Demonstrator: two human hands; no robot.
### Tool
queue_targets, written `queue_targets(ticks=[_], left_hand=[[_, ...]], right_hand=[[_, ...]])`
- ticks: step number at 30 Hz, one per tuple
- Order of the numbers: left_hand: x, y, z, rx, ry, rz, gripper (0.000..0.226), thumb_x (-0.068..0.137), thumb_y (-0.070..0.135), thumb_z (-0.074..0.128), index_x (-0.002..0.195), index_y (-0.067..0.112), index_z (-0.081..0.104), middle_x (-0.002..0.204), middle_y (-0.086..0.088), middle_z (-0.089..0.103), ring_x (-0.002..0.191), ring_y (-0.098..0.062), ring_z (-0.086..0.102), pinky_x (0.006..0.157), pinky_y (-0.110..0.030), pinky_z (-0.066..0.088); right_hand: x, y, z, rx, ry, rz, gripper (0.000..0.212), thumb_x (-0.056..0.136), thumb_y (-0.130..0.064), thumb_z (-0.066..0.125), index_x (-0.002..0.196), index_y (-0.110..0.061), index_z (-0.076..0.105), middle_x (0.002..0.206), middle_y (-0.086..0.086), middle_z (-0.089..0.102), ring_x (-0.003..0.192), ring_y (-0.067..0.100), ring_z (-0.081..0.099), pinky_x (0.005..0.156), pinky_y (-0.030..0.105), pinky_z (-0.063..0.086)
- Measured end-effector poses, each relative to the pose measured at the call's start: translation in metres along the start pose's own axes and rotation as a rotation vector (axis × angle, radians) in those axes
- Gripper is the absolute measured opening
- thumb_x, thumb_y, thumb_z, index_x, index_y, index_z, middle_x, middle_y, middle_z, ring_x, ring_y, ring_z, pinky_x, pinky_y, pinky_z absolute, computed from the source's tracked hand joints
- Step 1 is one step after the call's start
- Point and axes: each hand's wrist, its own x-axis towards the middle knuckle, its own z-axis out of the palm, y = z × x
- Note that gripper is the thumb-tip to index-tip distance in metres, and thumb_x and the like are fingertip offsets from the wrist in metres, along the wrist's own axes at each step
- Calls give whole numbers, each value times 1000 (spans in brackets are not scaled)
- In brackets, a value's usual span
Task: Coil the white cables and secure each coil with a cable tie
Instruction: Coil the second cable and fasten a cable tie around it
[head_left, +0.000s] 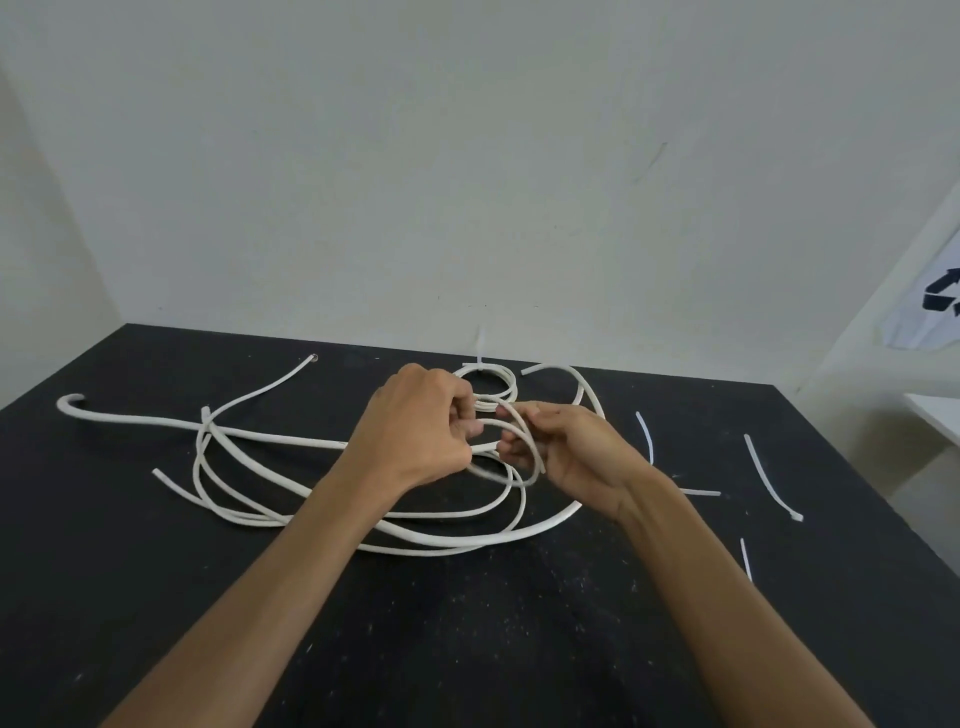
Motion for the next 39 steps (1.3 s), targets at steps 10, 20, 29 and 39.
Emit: queue_targets(ticks=[10, 20, 29, 39], left_hand=[[1, -9, -1, -214, 109, -85, 23, 84, 31, 90, 73, 29, 70, 62, 10, 68, 60, -9, 64, 65, -31, 57], [-16, -51, 6, -396, 57, -168, 20, 86, 8, 87, 86, 25, 76, 79, 10, 75, 77, -7, 74, 75, -22, 59], [-15, -54, 26, -297, -160, -164, 9, 95, 27, 80, 95, 35, 75, 92, 14, 76, 94, 0, 70, 88, -24, 55], [13, -29, -15, -361, 264, -198, 24, 105, 11, 61, 89, 18, 76, 65, 12, 69, 53, -4, 60, 56, -18, 52]], right_hand=[[-3, 0, 10, -243, -115, -44, 37, 116, -21, 45, 117, 7, 69, 71, -1, 43, 64, 11, 44, 67, 25, 45], [1, 5, 4, -6, -13, -110, 34, 118, -16, 35, 95, -7, 58, 65, -3, 36, 55, 9, 35, 58, 24, 42], [1, -7, -4, 303, 1, -183, 32, 113, -7, 32, 86, -12, 49, 64, -4, 33, 50, 8, 31, 53, 23, 37], [-6, -6, -11, 290, 35, -179, 34, 114, -8, 31, 86, -12, 51, 66, -2, 31, 51, 10, 32, 53, 24, 40]])
